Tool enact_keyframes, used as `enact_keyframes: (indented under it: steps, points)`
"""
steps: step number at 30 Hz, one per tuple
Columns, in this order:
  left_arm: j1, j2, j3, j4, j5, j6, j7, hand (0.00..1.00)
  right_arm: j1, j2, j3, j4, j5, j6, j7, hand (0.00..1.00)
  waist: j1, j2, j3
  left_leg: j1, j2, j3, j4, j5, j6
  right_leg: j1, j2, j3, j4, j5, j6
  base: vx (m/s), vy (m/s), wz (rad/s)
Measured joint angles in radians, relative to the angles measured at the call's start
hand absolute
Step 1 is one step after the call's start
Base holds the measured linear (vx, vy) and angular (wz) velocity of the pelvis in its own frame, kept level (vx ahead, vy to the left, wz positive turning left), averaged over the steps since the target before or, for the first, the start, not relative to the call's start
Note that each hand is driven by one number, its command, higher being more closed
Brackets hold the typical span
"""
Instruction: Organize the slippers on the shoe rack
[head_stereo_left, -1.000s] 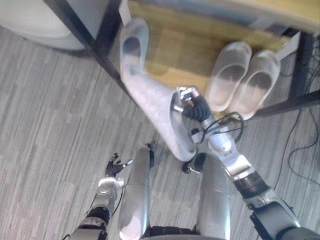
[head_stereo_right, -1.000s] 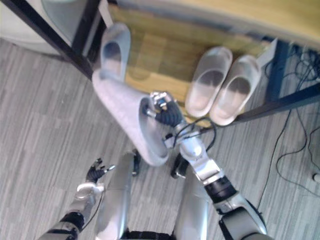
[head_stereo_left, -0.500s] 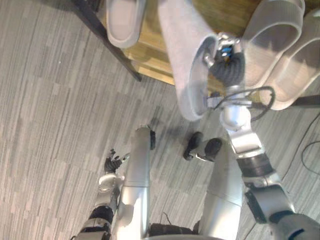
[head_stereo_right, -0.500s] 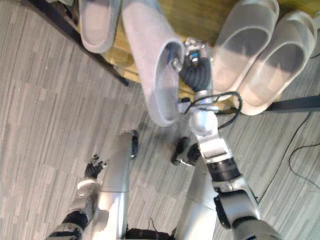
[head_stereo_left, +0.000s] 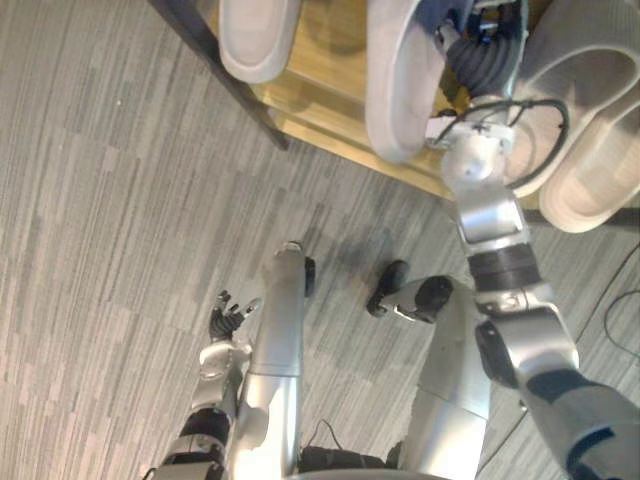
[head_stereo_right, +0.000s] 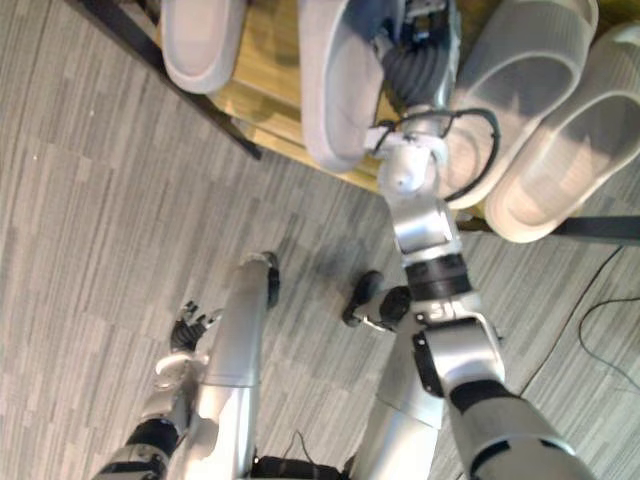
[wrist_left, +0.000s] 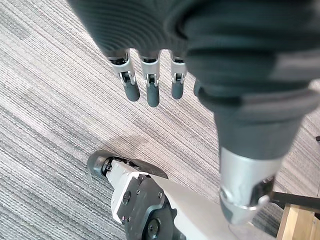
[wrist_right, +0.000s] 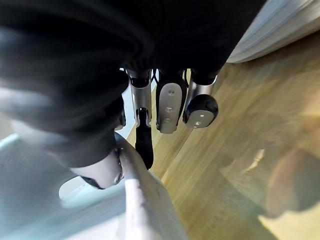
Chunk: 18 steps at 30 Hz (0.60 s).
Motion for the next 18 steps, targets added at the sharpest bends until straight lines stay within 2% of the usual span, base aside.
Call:
enact_keyframes:
  steps: [2,3,8,11,18]
  points:
    - [0.0,-0.002,0.006,0.0,-0.005,0.0,0.011,0.0,-0.032,0.012,-0.013,0.033,0.0,0.012,-0.012,1.0,0.0,0.0,-0.001,-0.005,-0.002,-0.007,0.0,0.002,-0.003,0.001,0.0,-0.007,-0.002,0.0,0.0,-0.01,0.006,0.04]
    - [-0.002,-0.002,0.006,0.0,-0.006,0.0,0.012,0.0,-0.06,0.018,-0.017,0.056,0.0,0.022,-0.017,0.0,0.002,-0.001,-0.003,-0.011,-0.006,-0.016,-0.006,0.007,-0.005,0.001,-0.003,-0.016,-0.007,0.0,0.0,-0.01,0.009,0.09]
    - [-0.015,-0.008,0.007,0.003,-0.032,0.0,0.017,0.0,-0.106,0.05,-0.037,0.109,0.0,0.037,-0.052,0.0,0.01,-0.003,-0.011,-0.01,-0.02,-0.022,-0.033,0.024,-0.012,0.003,-0.018,-0.025,-0.013,-0.005,-0.01,0.0,-0.005,0.15]
    - [-0.019,-0.012,0.007,0.007,-0.033,-0.001,0.03,0.0,-0.113,0.073,-0.045,0.151,0.001,0.053,-0.066,0.0,0.018,-0.008,-0.044,-0.012,-0.02,-0.029,-0.045,0.027,-0.015,0.004,-0.017,-0.035,-0.023,-0.007,-0.013,0.0,-0.003,0.03]
    - [-0.019,-0.016,0.009,0.012,-0.033,-0.001,0.03,0.0,-0.111,0.102,-0.08,0.155,0.01,0.054,-0.078,0.0,0.019,-0.013,-0.085,-0.007,-0.021,-0.033,-0.051,0.027,-0.015,0.012,-0.018,-0.042,-0.026,-0.01,-0.016,0.0,0.0,0.0]
